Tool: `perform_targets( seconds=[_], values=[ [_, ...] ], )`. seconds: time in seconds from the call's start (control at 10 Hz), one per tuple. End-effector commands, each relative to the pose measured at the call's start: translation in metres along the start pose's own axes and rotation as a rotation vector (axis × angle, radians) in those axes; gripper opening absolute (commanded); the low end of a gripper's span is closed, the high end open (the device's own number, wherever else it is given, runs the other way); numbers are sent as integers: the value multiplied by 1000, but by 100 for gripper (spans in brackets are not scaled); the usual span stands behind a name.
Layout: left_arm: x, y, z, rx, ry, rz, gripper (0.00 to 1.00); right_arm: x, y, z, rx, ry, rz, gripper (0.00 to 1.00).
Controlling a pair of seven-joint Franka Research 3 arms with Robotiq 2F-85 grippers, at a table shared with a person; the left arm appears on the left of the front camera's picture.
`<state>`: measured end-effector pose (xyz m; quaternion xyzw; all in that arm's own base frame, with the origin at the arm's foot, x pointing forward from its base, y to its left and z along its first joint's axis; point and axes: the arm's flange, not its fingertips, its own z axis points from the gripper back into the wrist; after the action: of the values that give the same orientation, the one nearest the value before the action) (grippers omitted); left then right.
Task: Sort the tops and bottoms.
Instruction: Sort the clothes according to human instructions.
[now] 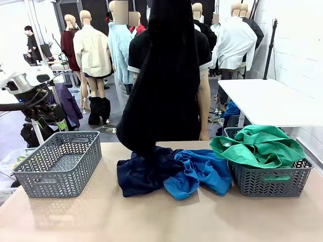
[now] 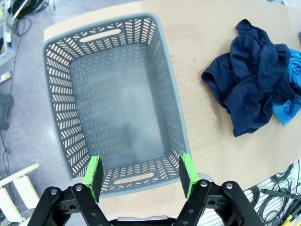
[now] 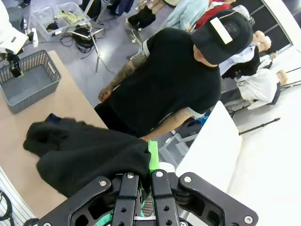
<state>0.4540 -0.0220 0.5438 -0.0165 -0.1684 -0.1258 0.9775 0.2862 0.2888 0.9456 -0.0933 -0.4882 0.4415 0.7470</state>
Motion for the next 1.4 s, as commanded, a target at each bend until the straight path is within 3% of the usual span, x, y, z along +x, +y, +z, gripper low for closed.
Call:
perform_targets(
  seconds=[0.0,1.3],
  values=[
    [1,2,3,-2,9,2,83,1,-3,2,-9,-2,-3,0],
    [1,2,3,-2,9,2,83,1,-3,2,-9,-2,-3,0]
  ],
)
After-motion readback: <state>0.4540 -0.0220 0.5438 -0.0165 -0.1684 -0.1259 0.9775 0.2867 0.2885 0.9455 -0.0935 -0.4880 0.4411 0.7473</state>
